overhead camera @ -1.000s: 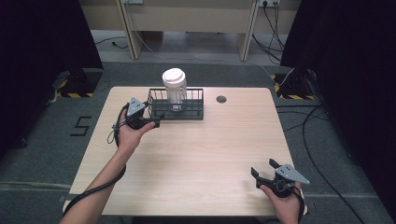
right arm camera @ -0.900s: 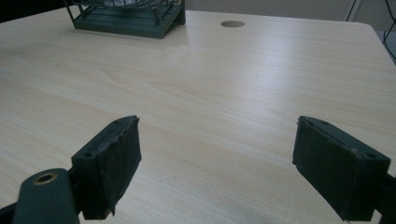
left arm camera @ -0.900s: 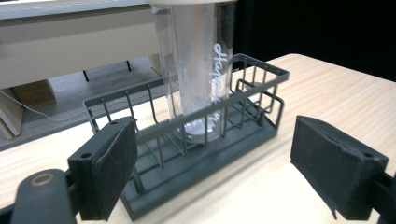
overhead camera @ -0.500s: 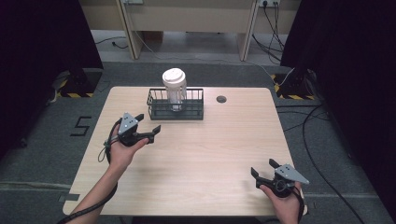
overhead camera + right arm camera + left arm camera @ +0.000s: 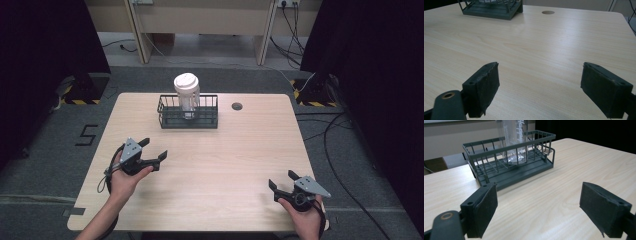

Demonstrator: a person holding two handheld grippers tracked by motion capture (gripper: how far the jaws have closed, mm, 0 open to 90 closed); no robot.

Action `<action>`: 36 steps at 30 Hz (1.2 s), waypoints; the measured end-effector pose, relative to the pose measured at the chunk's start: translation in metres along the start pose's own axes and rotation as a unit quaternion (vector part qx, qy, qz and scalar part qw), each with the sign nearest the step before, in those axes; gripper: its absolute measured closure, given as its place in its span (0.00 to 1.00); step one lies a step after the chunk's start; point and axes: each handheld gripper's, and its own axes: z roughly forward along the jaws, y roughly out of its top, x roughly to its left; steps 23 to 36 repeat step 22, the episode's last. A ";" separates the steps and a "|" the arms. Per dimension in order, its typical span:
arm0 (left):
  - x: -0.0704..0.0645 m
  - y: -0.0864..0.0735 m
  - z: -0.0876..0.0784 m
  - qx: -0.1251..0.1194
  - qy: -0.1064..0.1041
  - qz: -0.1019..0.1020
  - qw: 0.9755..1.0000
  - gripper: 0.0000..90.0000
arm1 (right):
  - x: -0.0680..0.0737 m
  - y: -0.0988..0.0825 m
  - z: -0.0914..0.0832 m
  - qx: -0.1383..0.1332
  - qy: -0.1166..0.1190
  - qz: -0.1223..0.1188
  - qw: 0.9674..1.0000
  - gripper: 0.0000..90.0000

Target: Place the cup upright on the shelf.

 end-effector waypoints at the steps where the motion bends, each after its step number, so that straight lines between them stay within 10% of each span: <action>1: -0.001 -0.004 -0.003 0.001 -0.001 -0.001 1.000 0.16 | 0.000 0.000 0.000 0.000 0.000 0.000 1.000 0.18; 12: -0.004 -0.033 -0.024 0.005 0.011 -0.011 1.000 0.16 | 0.001 0.000 0.000 0.001 -0.003 -0.001 1.000 0.18; 36: -0.008 -0.040 -0.024 0.007 0.004 -0.010 1.000 0.16 | 0.000 0.000 0.000 -0.001 -0.001 0.001 1.000 0.18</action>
